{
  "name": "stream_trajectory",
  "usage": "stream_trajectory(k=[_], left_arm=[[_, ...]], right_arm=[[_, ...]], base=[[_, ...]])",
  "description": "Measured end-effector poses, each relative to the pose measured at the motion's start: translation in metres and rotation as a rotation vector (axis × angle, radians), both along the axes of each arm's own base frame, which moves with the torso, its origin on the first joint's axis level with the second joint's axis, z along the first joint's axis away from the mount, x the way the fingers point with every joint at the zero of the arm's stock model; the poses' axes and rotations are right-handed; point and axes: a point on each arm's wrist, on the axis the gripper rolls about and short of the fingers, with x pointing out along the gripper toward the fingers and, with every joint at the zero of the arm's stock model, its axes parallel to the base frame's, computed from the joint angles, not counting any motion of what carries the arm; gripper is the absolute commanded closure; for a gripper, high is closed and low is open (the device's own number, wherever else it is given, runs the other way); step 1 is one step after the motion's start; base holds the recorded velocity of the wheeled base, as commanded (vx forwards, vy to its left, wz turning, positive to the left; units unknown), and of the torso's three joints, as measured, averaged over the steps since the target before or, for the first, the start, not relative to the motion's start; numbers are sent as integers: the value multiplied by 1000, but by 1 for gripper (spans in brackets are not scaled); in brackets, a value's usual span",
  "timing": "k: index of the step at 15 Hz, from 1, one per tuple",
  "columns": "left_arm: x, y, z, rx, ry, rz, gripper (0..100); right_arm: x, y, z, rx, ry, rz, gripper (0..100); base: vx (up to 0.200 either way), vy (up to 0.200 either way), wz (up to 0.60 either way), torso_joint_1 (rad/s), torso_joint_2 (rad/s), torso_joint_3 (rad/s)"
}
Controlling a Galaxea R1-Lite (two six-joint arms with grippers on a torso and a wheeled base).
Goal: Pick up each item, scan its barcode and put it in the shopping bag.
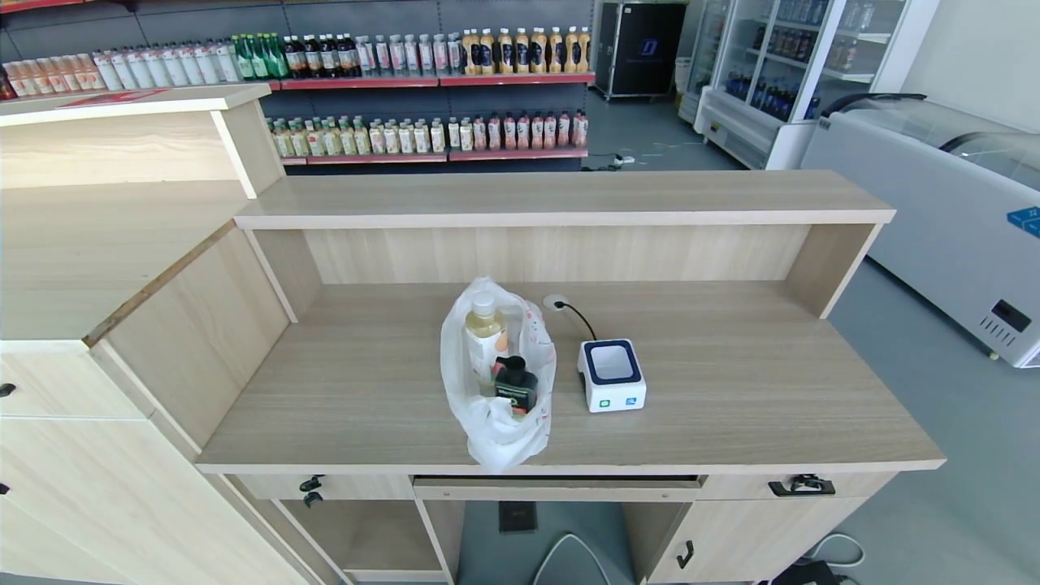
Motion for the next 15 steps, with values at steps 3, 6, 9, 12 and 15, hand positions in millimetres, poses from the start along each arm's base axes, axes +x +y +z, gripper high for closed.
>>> stream_trajectory(k=[3,6,9,12,15], left_arm=[[0,0,0,0,0,0,0],[0,0,0,0,0,0,0],[0,0,0,0,0,0,0],[0,0,0,0,0,0,0],[0,0,0,0,0,0,0]], right_arm=[[0,0,0,0,-3,0,0],[0,0,0,0,-3,-1,0],[0,0,0,0,-3,0,0],[0,0,0,-1,-3,0,0],[0,0,0,0,-3,0,0]], base=[[0,0,0,0,0,0],[0,0,0,0,0,0],[0,0,0,0,0,0],[0,0,0,0,0,0],[0,0,0,0,0,0]])
